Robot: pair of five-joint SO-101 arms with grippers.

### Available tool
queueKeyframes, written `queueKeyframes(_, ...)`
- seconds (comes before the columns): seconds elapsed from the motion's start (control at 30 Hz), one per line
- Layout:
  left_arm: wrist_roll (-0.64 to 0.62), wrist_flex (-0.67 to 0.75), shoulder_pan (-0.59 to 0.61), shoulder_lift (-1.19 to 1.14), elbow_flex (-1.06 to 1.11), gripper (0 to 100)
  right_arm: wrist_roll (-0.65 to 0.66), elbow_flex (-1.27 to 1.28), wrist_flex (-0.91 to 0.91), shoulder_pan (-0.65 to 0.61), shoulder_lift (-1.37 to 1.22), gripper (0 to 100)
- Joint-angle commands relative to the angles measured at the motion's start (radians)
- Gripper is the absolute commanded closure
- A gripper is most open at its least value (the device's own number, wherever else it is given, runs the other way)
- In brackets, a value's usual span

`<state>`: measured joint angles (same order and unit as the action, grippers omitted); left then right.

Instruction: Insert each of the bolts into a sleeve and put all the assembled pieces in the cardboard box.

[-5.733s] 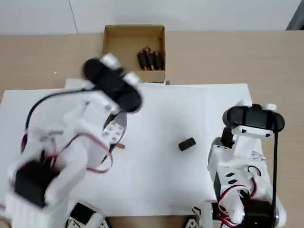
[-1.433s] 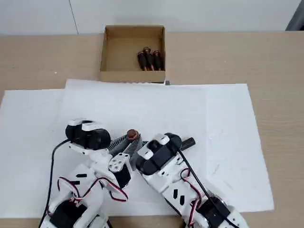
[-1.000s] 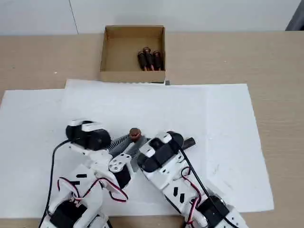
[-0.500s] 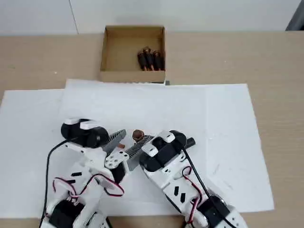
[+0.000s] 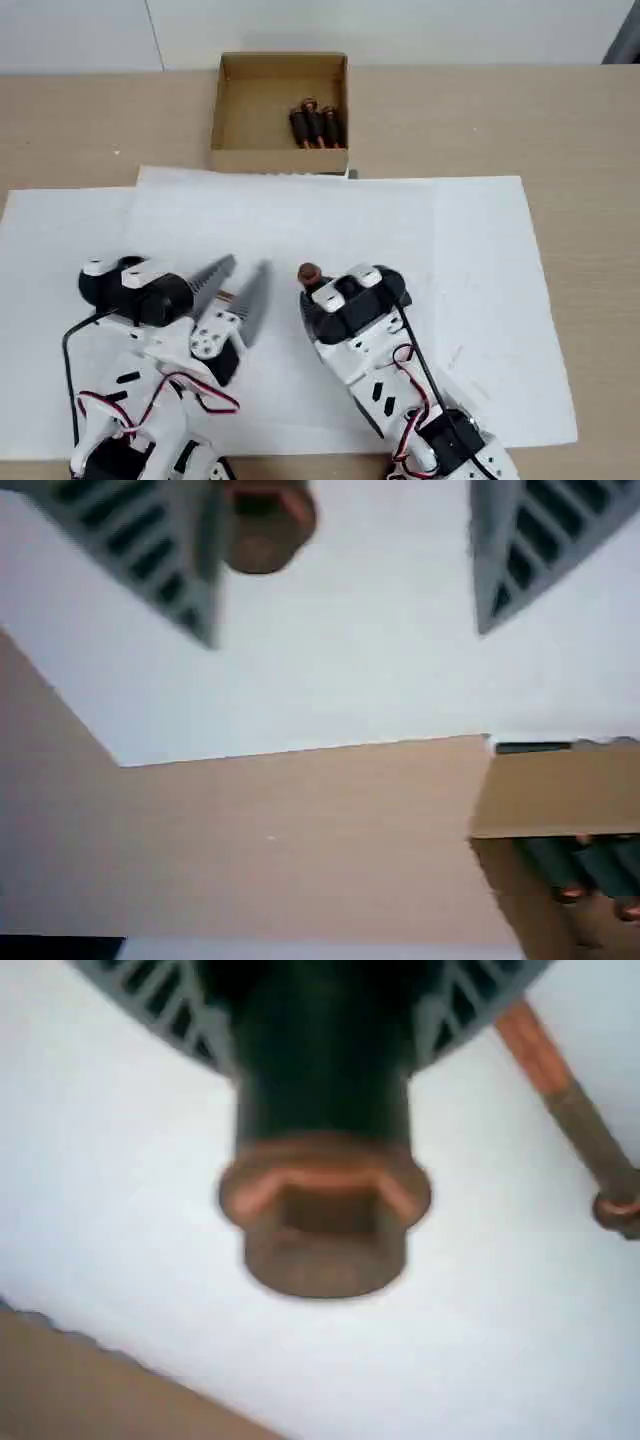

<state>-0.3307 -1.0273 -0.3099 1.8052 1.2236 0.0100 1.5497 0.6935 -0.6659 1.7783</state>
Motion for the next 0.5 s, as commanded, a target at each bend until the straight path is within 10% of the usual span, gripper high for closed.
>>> queueKeyframes(0.0,0.126,0.005,0.087,0.009,-0.027,98,0.008,-0.005,-0.030,0.048,0.005,99.6)
queueKeyframes(0.47,0.311,0.005,0.275,0.009,0.240,99,-0.095,0.029,-0.038,0.179,0.005,99.5)
